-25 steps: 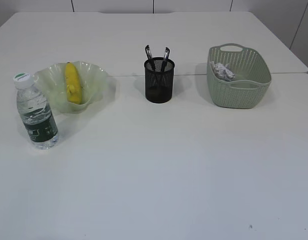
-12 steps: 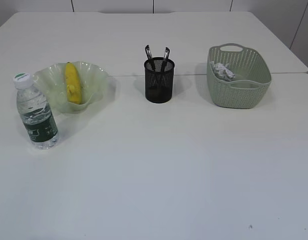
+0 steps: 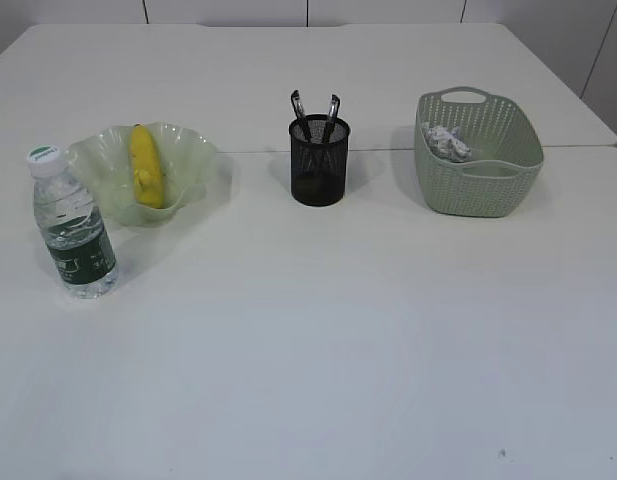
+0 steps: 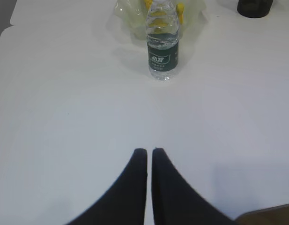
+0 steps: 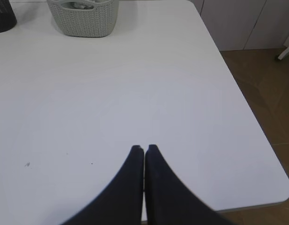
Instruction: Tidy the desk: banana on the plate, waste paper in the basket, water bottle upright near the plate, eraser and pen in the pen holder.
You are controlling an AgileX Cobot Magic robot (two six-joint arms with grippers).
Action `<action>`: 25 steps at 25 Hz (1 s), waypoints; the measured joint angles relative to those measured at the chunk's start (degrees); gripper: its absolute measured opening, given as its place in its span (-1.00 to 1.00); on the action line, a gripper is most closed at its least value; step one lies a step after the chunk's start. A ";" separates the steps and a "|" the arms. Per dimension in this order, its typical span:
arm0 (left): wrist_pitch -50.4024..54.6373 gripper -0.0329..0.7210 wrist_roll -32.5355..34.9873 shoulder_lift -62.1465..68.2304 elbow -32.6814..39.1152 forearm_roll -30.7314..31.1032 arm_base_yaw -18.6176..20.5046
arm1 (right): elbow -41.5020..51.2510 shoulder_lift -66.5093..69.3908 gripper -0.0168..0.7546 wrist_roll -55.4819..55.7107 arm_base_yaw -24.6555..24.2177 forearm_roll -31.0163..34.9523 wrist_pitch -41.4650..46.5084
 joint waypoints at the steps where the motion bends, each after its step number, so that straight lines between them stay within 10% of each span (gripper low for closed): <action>1: 0.00 -0.91 0.00 0.00 0.00 0.00 0.00 | 0.00 0.00 -0.99 0.00 0.00 0.00 0.00; 25: 0.00 -0.91 0.00 0.00 0.00 0.00 0.00 | 0.00 0.00 -0.99 0.00 0.00 0.00 -0.02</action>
